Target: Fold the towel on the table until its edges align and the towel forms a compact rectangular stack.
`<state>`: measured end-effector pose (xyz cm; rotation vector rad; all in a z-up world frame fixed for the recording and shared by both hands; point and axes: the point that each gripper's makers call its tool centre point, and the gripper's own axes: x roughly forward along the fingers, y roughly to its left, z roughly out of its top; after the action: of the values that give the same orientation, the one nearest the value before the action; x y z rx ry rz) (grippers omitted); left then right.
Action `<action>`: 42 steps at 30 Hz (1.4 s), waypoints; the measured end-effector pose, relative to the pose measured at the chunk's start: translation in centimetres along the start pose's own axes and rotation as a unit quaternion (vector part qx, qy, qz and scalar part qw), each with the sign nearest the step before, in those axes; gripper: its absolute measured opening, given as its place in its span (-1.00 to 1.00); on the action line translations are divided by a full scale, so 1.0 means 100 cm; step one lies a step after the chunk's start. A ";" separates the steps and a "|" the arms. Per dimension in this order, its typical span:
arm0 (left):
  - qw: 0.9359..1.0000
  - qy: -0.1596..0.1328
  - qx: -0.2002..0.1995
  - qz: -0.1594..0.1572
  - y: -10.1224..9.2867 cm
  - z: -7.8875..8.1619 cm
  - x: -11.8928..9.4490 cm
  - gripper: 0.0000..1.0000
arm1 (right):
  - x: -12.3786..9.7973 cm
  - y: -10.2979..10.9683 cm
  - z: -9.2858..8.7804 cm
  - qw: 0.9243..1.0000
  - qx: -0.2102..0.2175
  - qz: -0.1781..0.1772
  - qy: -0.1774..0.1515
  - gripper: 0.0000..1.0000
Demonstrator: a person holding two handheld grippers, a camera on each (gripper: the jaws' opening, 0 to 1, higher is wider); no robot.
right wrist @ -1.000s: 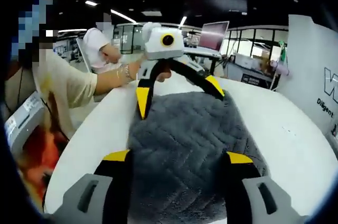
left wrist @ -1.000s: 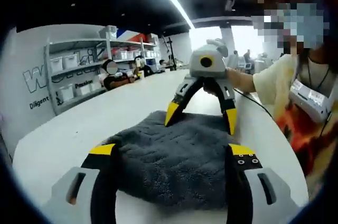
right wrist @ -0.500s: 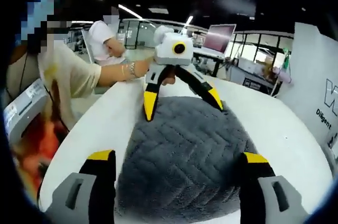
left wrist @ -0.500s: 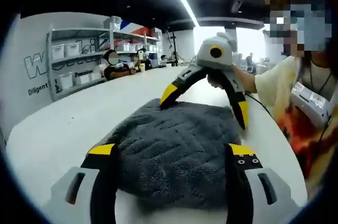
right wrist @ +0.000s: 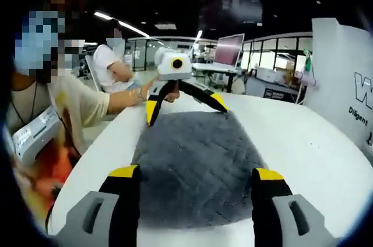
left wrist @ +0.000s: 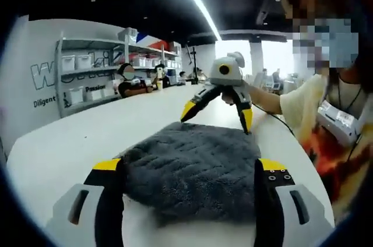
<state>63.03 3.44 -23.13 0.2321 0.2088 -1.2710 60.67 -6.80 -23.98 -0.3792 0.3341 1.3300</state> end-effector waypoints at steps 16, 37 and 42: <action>1.000 0.019 0.006 -0.002 -0.007 -0.002 0.004 0.81 | -0.003 0.003 -0.005 1.000 0.017 0.015 0.007 0.63; 0.987 0.088 0.003 0.132 -0.009 -0.027 -0.069 0.94 | -0.069 0.022 -0.004 0.994 0.016 -0.109 0.019 0.98; 0.986 0.046 -0.055 0.148 -0.011 -0.024 -0.085 0.95 | -0.070 0.032 -0.009 0.993 0.023 -0.113 0.004 0.99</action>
<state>59.54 11.65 -23.07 0.2170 0.3109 -0.9521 56.01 -12.71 -21.92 -0.3714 0.3179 1.0977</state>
